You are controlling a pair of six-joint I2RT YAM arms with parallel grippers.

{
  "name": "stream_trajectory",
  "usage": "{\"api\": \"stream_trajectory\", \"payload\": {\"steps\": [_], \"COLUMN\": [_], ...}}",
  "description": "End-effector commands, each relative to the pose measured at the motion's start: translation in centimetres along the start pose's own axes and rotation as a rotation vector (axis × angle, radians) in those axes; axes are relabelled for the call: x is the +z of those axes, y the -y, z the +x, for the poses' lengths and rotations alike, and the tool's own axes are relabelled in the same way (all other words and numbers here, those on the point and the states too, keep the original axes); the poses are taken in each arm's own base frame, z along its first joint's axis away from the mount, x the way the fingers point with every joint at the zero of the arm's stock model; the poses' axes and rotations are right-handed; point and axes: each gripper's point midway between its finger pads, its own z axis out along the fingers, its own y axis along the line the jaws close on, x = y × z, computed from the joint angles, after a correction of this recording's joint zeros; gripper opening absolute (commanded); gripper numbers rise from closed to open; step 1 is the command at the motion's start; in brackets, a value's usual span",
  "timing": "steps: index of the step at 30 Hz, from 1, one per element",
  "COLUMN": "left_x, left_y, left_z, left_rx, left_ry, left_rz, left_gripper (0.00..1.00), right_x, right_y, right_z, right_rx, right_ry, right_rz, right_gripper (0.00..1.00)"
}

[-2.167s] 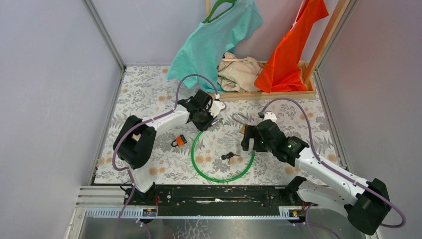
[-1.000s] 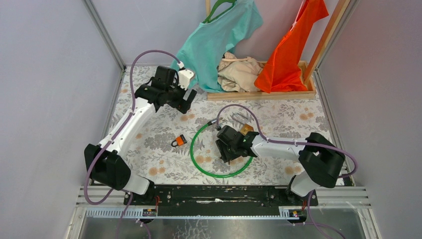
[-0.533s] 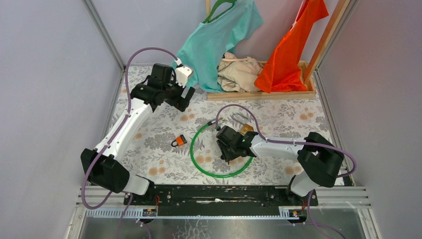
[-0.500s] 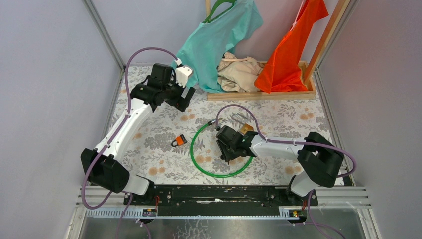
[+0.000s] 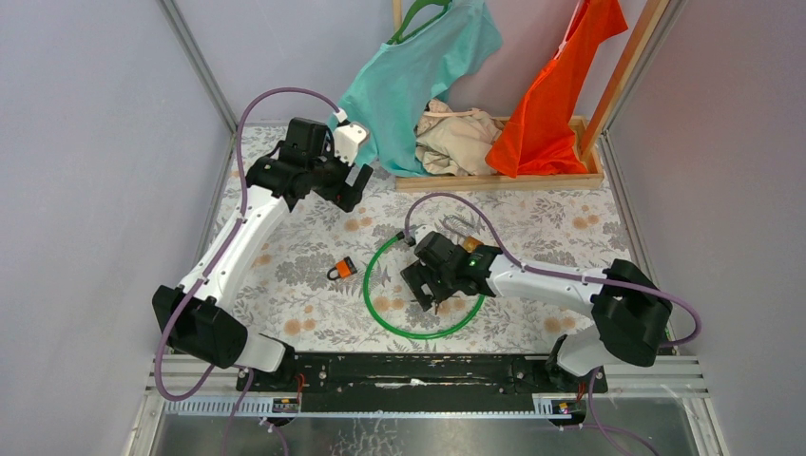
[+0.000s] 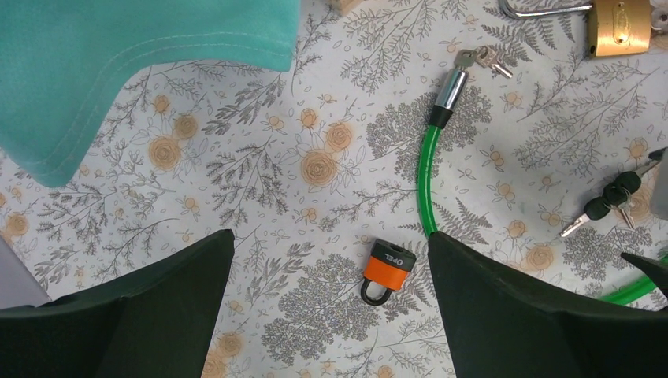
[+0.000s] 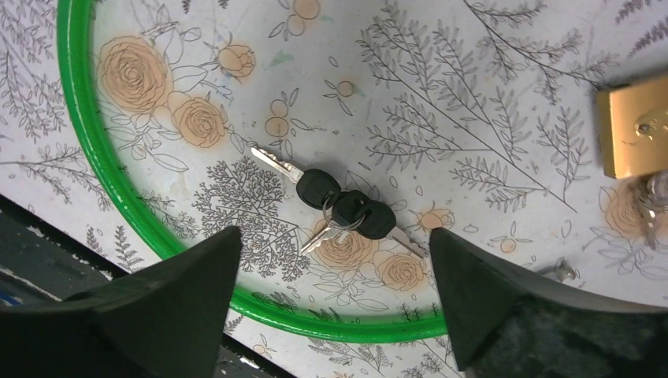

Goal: Unlock with the key

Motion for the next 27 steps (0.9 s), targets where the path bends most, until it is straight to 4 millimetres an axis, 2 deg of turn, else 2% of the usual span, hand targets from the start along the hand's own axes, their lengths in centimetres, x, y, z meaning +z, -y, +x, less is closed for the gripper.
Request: {"api": "stream_trajectory", "payload": {"steps": [1, 7, 11, 15, 24, 27], "left_x": [-1.2, -1.2, -1.4, -1.4, -1.5, -1.6], "left_y": [0.3, 0.7, 0.6, 0.5, 0.4, 0.3], "left_z": [-0.8, -0.6, -0.7, -0.7, -0.9, -0.9], "left_rx": [0.026, 0.028, 0.027, 0.025, 0.017, 0.023], "left_ry": [0.029, 0.021, 0.026, 0.026, 0.03, 0.032], "left_rz": [0.033, 0.056, 0.056, 0.053, 0.048, 0.043], "left_gripper": [1.0, 1.0, 1.0, 1.0, 1.0, 1.0], "right_x": [1.3, 3.0, 3.4, 3.5, 2.8, 2.8], "right_y": [-1.0, -0.9, 0.1, 0.5, -0.4, -0.6], "right_z": [0.6, 0.3, 0.1, 0.9, 3.4, 4.4], "right_rx": [-0.126, -0.181, -0.155, -0.14, -0.088, -0.069], "right_ry": [-0.014, -0.057, -0.073, -0.082, -0.131, -0.177], "right_rz": [-0.073, -0.101, -0.113, -0.133, -0.196, -0.204], "right_gripper": [1.0, 0.97, 0.86, 0.78, 0.52, 0.32]}}
